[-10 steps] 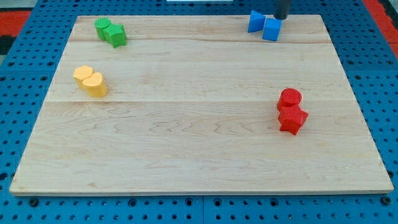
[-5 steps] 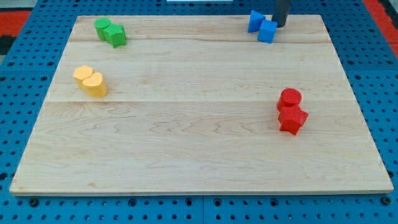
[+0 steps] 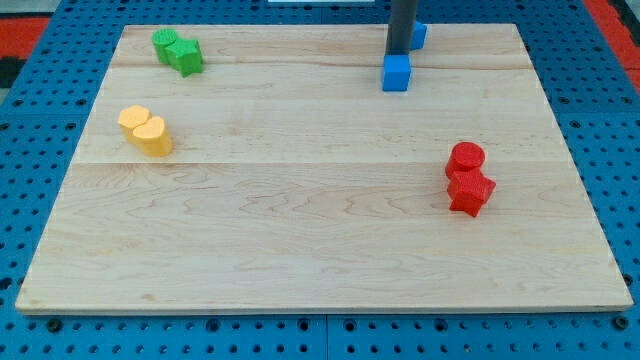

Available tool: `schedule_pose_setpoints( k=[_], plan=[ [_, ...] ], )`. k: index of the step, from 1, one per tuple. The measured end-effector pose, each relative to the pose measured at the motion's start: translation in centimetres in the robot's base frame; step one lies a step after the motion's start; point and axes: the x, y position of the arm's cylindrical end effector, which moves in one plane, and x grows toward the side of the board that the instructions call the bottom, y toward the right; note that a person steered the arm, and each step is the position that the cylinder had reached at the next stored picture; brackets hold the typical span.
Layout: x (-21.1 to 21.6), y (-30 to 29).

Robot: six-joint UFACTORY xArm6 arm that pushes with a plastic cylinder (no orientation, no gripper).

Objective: Slide blue cube towards red circle

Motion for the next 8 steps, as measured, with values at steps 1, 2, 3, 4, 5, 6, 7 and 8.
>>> schedule_pose_setpoints(
  k=[1, 2, 3, 4, 5, 6, 7, 8],
  plan=[
    [1.5, -1.2],
    [3.4, -1.2],
    [5.4, -1.2],
    [6.0, -1.2],
    [8.0, -1.2],
    [9.6, -1.1],
    [10.8, -0.3],
    [11.1, 2.4]
  ],
)
